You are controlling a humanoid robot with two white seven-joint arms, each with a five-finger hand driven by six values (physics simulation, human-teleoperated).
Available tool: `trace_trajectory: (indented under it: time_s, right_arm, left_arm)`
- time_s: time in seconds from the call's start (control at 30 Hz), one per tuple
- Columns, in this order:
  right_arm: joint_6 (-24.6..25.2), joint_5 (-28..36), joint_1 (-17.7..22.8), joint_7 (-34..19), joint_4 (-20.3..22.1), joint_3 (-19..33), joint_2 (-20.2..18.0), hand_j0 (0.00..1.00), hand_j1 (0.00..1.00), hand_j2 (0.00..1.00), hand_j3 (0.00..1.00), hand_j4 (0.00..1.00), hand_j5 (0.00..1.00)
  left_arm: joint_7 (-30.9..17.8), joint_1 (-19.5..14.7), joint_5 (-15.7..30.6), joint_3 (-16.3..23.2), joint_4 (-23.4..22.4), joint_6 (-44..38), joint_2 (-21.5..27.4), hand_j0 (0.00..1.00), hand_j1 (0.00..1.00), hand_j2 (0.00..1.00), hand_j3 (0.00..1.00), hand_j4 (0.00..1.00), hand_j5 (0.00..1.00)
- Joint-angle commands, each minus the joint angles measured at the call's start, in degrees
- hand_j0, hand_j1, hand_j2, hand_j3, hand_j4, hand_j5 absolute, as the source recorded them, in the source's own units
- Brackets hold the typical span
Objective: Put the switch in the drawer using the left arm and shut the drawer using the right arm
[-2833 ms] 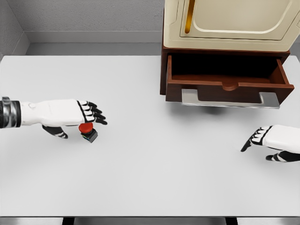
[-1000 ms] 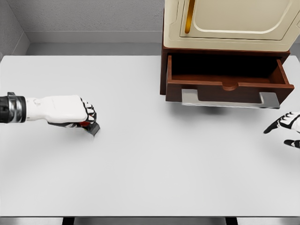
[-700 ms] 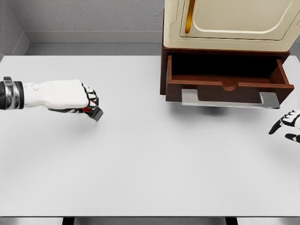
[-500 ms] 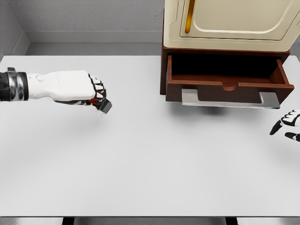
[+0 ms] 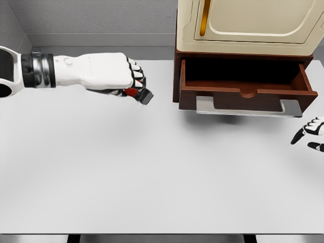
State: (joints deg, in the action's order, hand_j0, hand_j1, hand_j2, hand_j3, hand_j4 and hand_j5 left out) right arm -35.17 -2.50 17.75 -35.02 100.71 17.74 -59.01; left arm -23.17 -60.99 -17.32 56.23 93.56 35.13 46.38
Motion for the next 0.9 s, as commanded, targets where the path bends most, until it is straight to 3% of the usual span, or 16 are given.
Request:
trace_trajectory:
  time_s: [0.0, 0.27, 0.4, 0.47, 0.77, 0.8, 0.87]
  right_arm:
    - [0.17, 0.39, 0.00, 0.02, 0.02, -0.16, -0.14, 0.56, 0.56, 0.56, 0.56, 0.56, 0.56]
    - [0.17, 0.39, 0.00, 0.02, 0.02, -0.25, -0.14, 0.57, 0.57, 0.57, 0.57, 0.57, 0.57]
    - [0.17, 0.39, 0.09, 0.02, 0.02, -0.34, -0.14, 0.57, 0.57, 0.57, 0.57, 0.57, 0.57]
    - [0.17, 0.39, 0.09, 0.02, 0.02, -0.34, -0.14, 0.57, 0.57, 0.57, 0.57, 0.57, 0.57]
    - [0.17, 0.39, 0.09, 0.02, 0.02, -0.34, -0.14, 0.58, 0.58, 0.58, 0.58, 0.58, 0.58]
    - [0.17, 0.39, 0.09, 0.02, 0.02, -0.34, -0.14, 0.58, 0.58, 0.58, 0.58, 0.58, 0.58]
    - [0.17, 0.39, 0.26, 0.02, 0.02, -0.34, -0.14, 0.58, 0.58, 0.58, 0.58, 0.58, 0.58]
  left_arm:
    - [0.05, -0.09, 1.85, -0.07, 0.04, -0.13, -0.41, 0.43, 0.43, 0.43, 0.43, 0.43, 0.43]
    - [0.05, -3.16, 5.98, -0.07, -0.13, -0.13, -1.47, 0.42, 0.42, 0.42, 0.42, 0.42, 0.42]
    - [-0.04, -4.39, 6.42, -0.07, -1.10, -0.13, -3.84, 0.42, 0.42, 0.42, 0.42, 0.42, 0.42]
    - [-0.04, -5.01, 6.42, -0.07, -4.09, -0.13, -6.39, 0.42, 0.42, 0.42, 0.42, 0.42, 0.42]
    - [-0.04, -7.82, 8.61, -0.07, -5.41, -0.13, -10.70, 0.42, 0.42, 0.42, 0.42, 0.42, 0.42]
    - [-0.04, -8.17, 8.61, -0.07, -6.19, -0.13, -12.45, 0.42, 0.42, 0.42, 0.42, 0.42, 0.42]
    - [-0.21, -8.79, 8.35, 0.02, -12.78, -0.13, -17.28, 0.42, 0.42, 0.42, 0.42, 0.42, 0.42]
